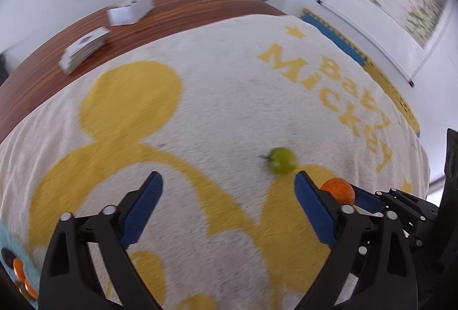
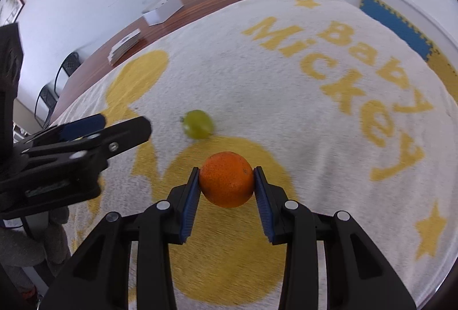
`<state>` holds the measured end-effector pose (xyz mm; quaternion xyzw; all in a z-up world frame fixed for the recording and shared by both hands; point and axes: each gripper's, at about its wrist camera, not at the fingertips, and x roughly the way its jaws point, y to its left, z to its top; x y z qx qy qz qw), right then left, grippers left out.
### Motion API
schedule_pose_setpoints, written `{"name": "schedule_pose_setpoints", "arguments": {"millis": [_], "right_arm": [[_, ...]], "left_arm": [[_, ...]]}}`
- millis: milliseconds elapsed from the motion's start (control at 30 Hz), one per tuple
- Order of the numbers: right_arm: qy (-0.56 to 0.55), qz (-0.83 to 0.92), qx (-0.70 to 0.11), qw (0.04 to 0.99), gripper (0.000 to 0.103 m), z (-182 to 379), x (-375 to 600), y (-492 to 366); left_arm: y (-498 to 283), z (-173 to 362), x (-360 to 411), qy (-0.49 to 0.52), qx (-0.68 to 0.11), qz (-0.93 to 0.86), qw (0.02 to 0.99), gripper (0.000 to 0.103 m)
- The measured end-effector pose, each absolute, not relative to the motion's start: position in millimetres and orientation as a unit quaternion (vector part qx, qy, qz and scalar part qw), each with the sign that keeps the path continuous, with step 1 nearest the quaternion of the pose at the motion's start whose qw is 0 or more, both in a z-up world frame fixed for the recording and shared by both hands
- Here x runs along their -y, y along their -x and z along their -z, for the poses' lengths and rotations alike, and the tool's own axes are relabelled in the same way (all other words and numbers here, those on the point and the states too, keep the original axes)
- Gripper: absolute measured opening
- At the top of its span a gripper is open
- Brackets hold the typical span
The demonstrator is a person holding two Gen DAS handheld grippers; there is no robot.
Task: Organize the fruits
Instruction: 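Grasp the orange with the right tool while the left tool grasps the green tomato, then carry both fruits to the blue basket and open both tools to release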
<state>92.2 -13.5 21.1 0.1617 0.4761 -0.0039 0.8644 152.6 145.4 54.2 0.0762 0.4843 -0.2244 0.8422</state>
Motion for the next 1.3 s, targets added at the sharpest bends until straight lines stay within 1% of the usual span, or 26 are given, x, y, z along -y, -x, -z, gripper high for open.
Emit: {"name": "schedule_pose_setpoints", "arguments": {"millis": [67, 100, 133, 200, 300, 433, 500, 633, 700, 967, 1300], "right_arm": [[-0.168, 0.011, -0.478, 0.862, 0.037, -19.1, 20.3, -88.7], [-0.177, 0.016, -0.48, 0.859, 0.037, -17.1, 25.6, -86.2], [-0.182, 0.019, -0.481, 0.857, 0.037, -15.9, 28.5, -85.3], [-0.185, 0.025, -0.481, 0.856, 0.037, -14.5, 33.1, -82.4], [-0.189, 0.031, -0.482, 0.855, 0.037, -12.1, 37.9, -80.0], [-0.192, 0.033, -0.481, 0.855, 0.037, -11.0, 39.9, -79.4], [-0.189, 0.034, -0.481, 0.855, 0.037, -10.9, 38.8, -80.0], [-0.182, 0.037, -0.48, 0.857, 0.037, -11.5, 35.8, -79.6], [-0.183, 0.037, -0.481, 0.857, 0.037, -12.2, 35.5, -79.8], [-0.172, 0.025, -0.48, 0.86, 0.037, -19.8, 20.2, -79.4], [-0.157, 0.012, -0.47, 0.868, 0.037, -32.6, -7.4, -71.4]], "left_arm": [[-153.1, -50.8, -130.8, -0.082, -0.486, 0.242, 0.836, 0.085], [-154.1, -48.6, -123.1, -0.085, -0.487, 0.251, 0.832, 0.08], [-155.1, -47.0, -118.9, -0.087, -0.49, 0.256, 0.829, 0.078], [-156.9, -42.7, -109.5, -0.089, -0.496, 0.266, 0.822, 0.068], [-159.9, -36.9, -98.0, -0.091, -0.502, 0.279, 0.813, 0.059], [-163.9, -26.6, -86.2, -0.094, -0.515, 0.288, 0.802, 0.052], [-166.1, -21.8, -84.1, -0.096, -0.521, 0.288, 0.798, 0.039], [-168.2, -18.7, -85.8, -0.086, -0.525, 0.291, 0.795, 0.038], [-165.7, -19.9, -87.8, -0.081, -0.523, 0.292, 0.797, 0.032], [-149.2, -39.2, -107.8, -0.084, -0.502, 0.286, 0.812, 0.032], [-128.8, -68.6, -155.6, -0.051, -0.48, 0.27, 0.833, 0.032]]}}
